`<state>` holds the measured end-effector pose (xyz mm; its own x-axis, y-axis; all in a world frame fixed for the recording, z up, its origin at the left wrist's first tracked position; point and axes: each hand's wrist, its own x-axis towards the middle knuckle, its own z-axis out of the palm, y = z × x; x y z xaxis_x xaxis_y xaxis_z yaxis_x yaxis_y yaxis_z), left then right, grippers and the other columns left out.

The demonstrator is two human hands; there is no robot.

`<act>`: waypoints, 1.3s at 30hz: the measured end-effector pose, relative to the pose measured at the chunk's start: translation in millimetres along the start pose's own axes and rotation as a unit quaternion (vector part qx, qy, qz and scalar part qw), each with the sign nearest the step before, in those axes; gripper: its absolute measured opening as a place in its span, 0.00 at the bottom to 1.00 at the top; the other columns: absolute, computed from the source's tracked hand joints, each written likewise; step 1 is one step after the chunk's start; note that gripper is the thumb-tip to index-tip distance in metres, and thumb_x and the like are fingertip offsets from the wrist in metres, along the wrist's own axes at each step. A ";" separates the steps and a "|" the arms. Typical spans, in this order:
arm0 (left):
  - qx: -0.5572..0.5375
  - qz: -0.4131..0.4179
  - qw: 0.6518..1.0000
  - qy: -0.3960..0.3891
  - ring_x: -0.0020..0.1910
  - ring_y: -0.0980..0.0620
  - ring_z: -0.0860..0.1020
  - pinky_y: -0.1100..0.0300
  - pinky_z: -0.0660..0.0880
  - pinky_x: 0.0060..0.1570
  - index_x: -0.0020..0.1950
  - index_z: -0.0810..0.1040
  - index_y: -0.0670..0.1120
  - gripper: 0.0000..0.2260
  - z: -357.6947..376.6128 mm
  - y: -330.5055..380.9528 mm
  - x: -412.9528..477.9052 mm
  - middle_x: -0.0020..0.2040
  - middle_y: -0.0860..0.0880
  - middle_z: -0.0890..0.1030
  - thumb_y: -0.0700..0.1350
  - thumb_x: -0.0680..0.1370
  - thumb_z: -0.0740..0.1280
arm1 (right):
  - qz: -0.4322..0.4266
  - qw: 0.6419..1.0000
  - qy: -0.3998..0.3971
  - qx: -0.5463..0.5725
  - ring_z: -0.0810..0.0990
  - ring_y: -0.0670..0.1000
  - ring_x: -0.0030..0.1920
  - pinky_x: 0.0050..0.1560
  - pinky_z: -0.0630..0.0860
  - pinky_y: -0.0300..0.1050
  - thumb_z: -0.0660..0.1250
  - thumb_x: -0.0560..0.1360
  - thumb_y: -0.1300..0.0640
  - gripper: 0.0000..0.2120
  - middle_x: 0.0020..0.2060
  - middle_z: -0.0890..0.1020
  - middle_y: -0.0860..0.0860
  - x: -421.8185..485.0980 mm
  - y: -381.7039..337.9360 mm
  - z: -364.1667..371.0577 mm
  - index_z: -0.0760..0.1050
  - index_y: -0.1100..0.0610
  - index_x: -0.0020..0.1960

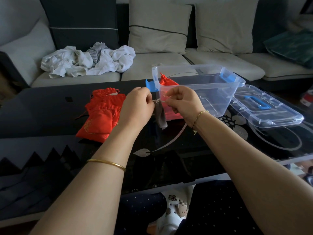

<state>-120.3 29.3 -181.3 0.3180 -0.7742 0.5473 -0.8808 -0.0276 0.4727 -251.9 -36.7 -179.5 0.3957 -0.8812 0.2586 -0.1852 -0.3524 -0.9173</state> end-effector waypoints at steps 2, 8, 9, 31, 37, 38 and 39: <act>-0.019 -0.005 1.000 -0.009 0.37 0.50 0.73 0.65 0.66 0.33 0.41 0.76 0.39 0.03 0.6 0.0 0.8 0.40 0.45 0.77 0.36 0.74 0.64 | 0.013 1.000 0.006 0.017 0.74 0.46 0.30 0.29 0.74 0.34 0.66 0.73 0.66 0.05 0.34 0.77 0.53 -2.2 0.5 -0.7 0.73 0.58 0.45; -0.096 -0.053 0.993 -0.041 0.40 0.49 0.80 0.53 0.79 0.44 0.42 0.77 0.41 0.03 1.6 -3.4 0.8 0.40 0.46 0.81 0.36 0.75 0.65 | 0.125 0.982 -0.143 -0.007 0.80 0.48 0.43 0.31 0.75 0.37 0.69 0.73 0.54 0.16 0.50 0.80 0.53 -9.7 14.0 -3.6 0.72 0.56 0.59; -0.116 -0.062 0.990 -0.045 0.40 0.49 0.81 0.53 0.80 0.44 0.41 0.76 0.42 0.04 1.6 -2.9 1.1 0.39 0.47 0.81 0.36 0.75 0.65 | 0.126 0.980 -0.152 -0.017 0.80 0.48 0.43 0.32 0.74 0.37 0.69 0.73 0.55 0.19 0.51 0.80 0.53 -9.3 16.2 -3.1 0.71 0.57 0.63; -0.343 -0.211 0.915 0.020 0.39 0.56 0.80 0.60 0.80 0.46 0.52 0.75 0.39 0.05 11.9 -0.2 25.0 0.42 0.48 0.78 0.35 0.79 0.61 | 0.050 0.938 0.053 -0.340 0.77 0.55 0.46 0.45 0.72 0.43 0.68 0.72 0.57 0.10 0.44 0.81 0.58 97.9 -43.8 -26.8 0.81 0.62 0.49; -0.243 -0.215 0.946 0.021 0.49 0.47 0.80 0.51 0.77 0.54 0.53 0.76 0.40 0.10 7.7 -25.0 18.9 0.46 0.46 0.79 0.33 0.76 0.59 | 0.158 0.867 -0.077 -0.466 0.73 0.52 0.39 0.40 0.69 0.43 0.69 0.73 0.54 0.13 0.34 0.73 0.53 111.6 -37.5 1.2 0.70 0.59 0.35; -0.204 -0.211 0.955 0.029 0.51 0.46 0.79 0.52 0.76 0.55 0.53 0.77 0.40 0.10 5.8 -32.6 16.8 0.49 0.44 0.79 0.33 0.75 0.59 | 0.166 0.868 -0.069 -0.463 0.75 0.53 0.40 0.42 0.69 0.44 0.70 0.71 0.54 0.11 0.35 0.74 0.53 112.8 -35.5 2.0 0.72 0.60 0.37; -0.157 -0.208 0.965 0.037 0.53 0.46 0.78 0.54 0.75 0.55 0.53 0.78 0.39 0.11 4.0 -38.2 14.6 0.52 0.43 0.79 0.32 0.75 0.60 | 0.168 0.871 -0.046 -0.459 0.77 0.55 0.43 0.43 0.70 0.44 0.71 0.70 0.55 0.09 0.37 0.75 0.53 112.5 -33.5 -0.8 0.75 0.60 0.41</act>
<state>-83.4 16.6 -194.1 0.6556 -0.6899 0.3071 -0.5251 -0.1241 0.8419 -201.9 -124.3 -119.5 0.2440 -0.9689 -0.0420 -0.9288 -0.2210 -0.2974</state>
